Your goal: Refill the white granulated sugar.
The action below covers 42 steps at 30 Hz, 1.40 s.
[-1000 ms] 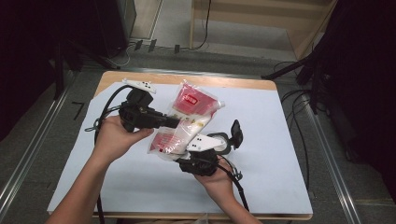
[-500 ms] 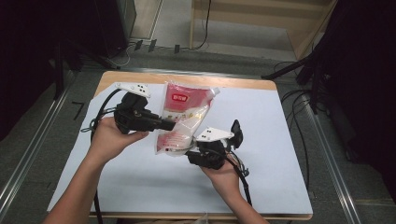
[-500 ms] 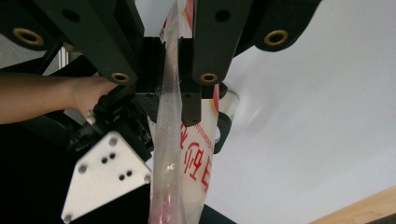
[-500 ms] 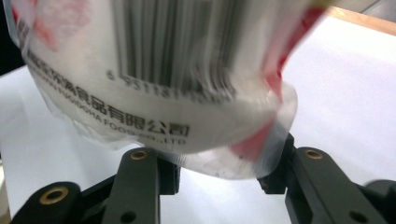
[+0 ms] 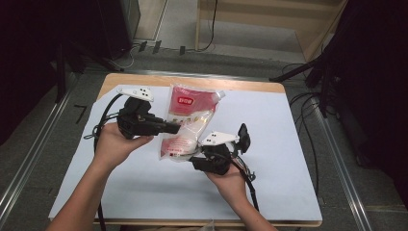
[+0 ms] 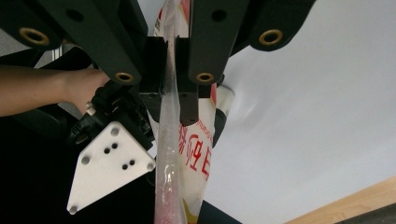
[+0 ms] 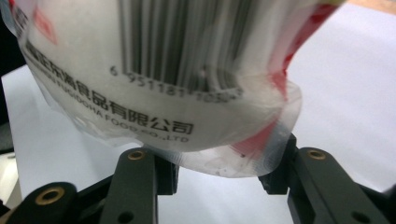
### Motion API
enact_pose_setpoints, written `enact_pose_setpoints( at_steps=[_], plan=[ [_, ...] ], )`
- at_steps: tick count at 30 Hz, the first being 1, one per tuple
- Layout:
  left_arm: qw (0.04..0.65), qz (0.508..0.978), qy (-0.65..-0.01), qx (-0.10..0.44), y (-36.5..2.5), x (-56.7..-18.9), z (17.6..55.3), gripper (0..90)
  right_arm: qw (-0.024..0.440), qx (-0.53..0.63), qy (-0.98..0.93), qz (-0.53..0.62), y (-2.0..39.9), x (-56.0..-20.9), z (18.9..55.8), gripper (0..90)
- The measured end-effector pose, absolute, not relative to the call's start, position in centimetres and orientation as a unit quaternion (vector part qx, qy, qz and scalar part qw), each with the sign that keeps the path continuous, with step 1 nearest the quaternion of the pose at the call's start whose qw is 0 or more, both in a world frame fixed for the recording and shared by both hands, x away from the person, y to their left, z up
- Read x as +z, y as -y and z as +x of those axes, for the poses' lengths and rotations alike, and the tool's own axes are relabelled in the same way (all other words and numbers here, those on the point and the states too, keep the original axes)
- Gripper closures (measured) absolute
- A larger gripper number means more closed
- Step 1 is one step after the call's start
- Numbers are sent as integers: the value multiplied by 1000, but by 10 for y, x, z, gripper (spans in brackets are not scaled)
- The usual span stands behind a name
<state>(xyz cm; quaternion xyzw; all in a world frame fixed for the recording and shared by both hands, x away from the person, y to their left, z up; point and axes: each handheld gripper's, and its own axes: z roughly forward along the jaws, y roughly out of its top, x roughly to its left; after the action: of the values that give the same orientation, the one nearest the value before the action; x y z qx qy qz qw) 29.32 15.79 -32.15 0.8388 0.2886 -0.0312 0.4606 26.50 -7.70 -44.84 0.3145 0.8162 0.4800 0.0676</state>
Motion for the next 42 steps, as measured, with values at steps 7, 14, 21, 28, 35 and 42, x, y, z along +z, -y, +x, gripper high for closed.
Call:
enact_pose_setpoints(
  at_steps=[7, 14, 21, 28, 35, 42],
  plan=[
    [470, 834, -288, -35, -163, -314, 293, 881, 57, 466, -827, 311, 73, -454, 265, 563],
    [478, 824, -303, -18, -178, -312, 297, 886, 46, 478, -819, 314, 75, -456, 265, 564],
    [464, 825, -323, 0, -183, -324, 307, 885, 39, 476, -822, 312, 75, -457, 266, 561],
    [445, 824, -351, 1, -188, -356, 334, 886, 40, 486, -818, 306, 76, -456, 264, 561],
    [434, 827, -358, 15, -183, -381, 350, 886, 39, 483, -818, 311, 78, -457, 265, 556],
    [437, 828, -350, 34, -178, -400, 362, 886, 37, 478, -820, 313, 78, -460, 264, 554]
  ],
)
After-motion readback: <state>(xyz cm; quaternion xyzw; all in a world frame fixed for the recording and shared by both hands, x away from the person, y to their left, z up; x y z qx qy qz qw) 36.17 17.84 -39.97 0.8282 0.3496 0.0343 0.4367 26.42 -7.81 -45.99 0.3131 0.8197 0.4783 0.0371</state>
